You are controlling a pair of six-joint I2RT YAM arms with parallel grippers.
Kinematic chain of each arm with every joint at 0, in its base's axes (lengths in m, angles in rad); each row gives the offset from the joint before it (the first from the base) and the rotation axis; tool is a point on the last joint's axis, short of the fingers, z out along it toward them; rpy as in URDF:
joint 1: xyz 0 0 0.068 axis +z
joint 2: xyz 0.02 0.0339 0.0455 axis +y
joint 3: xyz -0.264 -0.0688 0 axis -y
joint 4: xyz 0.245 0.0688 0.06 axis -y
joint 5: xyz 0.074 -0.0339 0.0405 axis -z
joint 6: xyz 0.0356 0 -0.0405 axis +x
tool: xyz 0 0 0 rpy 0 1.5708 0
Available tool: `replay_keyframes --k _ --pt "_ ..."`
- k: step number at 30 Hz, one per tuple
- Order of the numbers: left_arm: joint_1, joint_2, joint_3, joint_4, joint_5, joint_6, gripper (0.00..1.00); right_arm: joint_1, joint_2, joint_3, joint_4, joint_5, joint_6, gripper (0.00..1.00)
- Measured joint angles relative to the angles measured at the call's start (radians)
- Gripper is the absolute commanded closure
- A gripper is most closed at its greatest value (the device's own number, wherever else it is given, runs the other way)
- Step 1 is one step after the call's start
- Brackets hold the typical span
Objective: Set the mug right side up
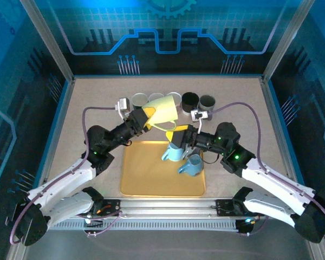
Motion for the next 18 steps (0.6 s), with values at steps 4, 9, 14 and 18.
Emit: replay_keyframes --k 4,9,14,18 --pt "-0.001 0.0 0.0 0.004 0.022 -0.003 0.57 -0.014 0.064 0.031 0.083 -0.074 0.047 0.49" --pt "-0.002 -0.007 -0.001 -0.006 0.034 0.002 0.56 -0.019 0.11 0.053 0.167 -0.14 0.086 0.83" --pt "-0.002 -0.04 -0.01 -0.05 0.03 -0.021 0.28 -0.018 0.112 0.052 0.182 -0.17 0.051 1.0" --pt "-0.002 -0.105 -0.042 -0.116 0.042 0.03 0.01 -0.007 0.082 0.052 0.08 -0.166 0.003 1.0"
